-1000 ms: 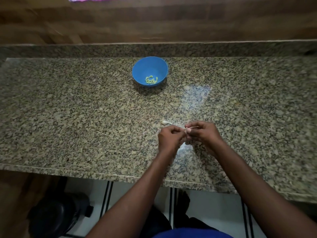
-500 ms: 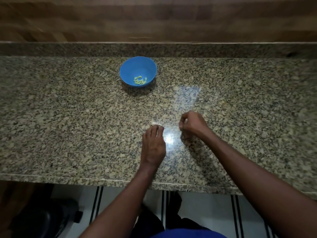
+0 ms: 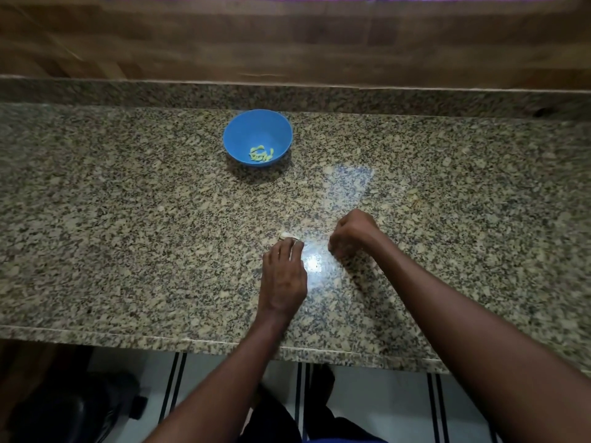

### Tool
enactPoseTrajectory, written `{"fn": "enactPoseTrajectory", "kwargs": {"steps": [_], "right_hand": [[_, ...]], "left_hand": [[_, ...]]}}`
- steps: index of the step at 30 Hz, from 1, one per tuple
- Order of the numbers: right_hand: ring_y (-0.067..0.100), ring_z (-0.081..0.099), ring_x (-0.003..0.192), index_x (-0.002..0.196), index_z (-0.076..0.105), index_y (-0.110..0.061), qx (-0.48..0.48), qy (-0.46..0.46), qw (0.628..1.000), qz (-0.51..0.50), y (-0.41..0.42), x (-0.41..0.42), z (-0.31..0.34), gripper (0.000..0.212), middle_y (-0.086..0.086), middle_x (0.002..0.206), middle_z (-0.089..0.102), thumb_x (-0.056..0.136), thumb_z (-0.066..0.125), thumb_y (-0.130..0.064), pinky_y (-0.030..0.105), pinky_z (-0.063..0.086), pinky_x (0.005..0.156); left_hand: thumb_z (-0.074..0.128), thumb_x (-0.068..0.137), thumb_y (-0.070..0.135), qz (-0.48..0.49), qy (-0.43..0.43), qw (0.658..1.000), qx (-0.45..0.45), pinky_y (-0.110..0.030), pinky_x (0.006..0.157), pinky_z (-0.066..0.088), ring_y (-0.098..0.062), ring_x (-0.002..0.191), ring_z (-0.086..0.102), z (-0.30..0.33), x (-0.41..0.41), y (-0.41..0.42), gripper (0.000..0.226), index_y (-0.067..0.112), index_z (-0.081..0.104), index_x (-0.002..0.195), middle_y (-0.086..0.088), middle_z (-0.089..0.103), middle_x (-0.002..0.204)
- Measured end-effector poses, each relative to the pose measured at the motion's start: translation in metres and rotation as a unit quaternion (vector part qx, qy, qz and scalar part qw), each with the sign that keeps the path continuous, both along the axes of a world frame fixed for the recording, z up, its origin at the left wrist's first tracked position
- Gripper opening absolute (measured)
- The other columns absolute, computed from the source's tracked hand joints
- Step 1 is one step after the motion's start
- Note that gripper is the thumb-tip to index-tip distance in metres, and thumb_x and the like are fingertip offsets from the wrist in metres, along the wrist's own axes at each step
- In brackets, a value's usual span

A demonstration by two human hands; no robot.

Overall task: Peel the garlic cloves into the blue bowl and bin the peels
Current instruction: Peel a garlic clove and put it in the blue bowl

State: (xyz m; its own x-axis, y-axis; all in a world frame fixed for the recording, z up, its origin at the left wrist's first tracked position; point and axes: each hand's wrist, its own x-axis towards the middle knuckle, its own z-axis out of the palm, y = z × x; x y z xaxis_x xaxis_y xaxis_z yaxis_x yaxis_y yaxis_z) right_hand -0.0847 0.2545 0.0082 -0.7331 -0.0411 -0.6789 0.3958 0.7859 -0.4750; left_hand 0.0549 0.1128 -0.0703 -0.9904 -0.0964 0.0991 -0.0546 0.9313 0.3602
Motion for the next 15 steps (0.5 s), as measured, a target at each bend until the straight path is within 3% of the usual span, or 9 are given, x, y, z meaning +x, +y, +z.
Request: {"fn": "enactPoseTrajectory", "kwargs": {"steps": [3,6,11,15], "right_hand": [[0.011,0.064,0.037,0.086,0.074,0.001,0.009,-0.002,0.999,-0.032,-0.006,0.001,0.005,0.019,0.011,0.070,0.072,0.073,0.088,-0.002,0.018,0.048,0.037],[0.010,0.060,0.032,0.085,0.069,0.001,0.028,0.029,0.998,-0.051,-0.013,0.005,0.003,0.017,0.009,0.067,0.067,0.078,0.085,-0.002,0.016,0.039,0.030],[0.014,0.050,0.060,0.075,0.055,-0.010,0.087,0.156,0.984,0.011,-0.024,0.015,-0.005,0.025,0.001,0.073,0.054,0.088,0.066,0.008,0.023,0.045,0.049],[0.018,0.070,0.066,0.082,0.067,-0.006,0.048,0.134,0.989,0.026,-0.011,0.021,-0.012,0.014,0.009,0.079,0.070,0.085,0.072,0.007,0.026,0.059,0.054]], "left_hand": [[0.052,0.096,0.014,-0.002,-0.001,1.000,0.004,-0.042,0.104,0.041,-0.026,0.125,0.046,0.000,0.001,0.000,0.041,0.012,0.050,0.138,-0.009,0.051,0.137],[0.054,0.097,0.014,-0.002,-0.001,1.000,0.003,-0.041,0.105,0.040,-0.024,0.125,0.045,-0.002,0.001,-0.001,0.042,0.013,0.050,0.138,-0.008,0.051,0.138],[0.056,0.095,0.013,0.001,0.011,1.000,0.014,-0.043,0.104,0.041,-0.026,0.123,0.046,-0.001,0.001,0.000,0.042,0.011,0.051,0.138,-0.009,0.052,0.135],[0.052,0.096,0.015,0.004,0.014,1.000,0.016,-0.042,0.103,0.041,-0.024,0.122,0.046,0.000,0.003,-0.001,0.041,0.012,0.050,0.136,-0.008,0.051,0.134]]}}
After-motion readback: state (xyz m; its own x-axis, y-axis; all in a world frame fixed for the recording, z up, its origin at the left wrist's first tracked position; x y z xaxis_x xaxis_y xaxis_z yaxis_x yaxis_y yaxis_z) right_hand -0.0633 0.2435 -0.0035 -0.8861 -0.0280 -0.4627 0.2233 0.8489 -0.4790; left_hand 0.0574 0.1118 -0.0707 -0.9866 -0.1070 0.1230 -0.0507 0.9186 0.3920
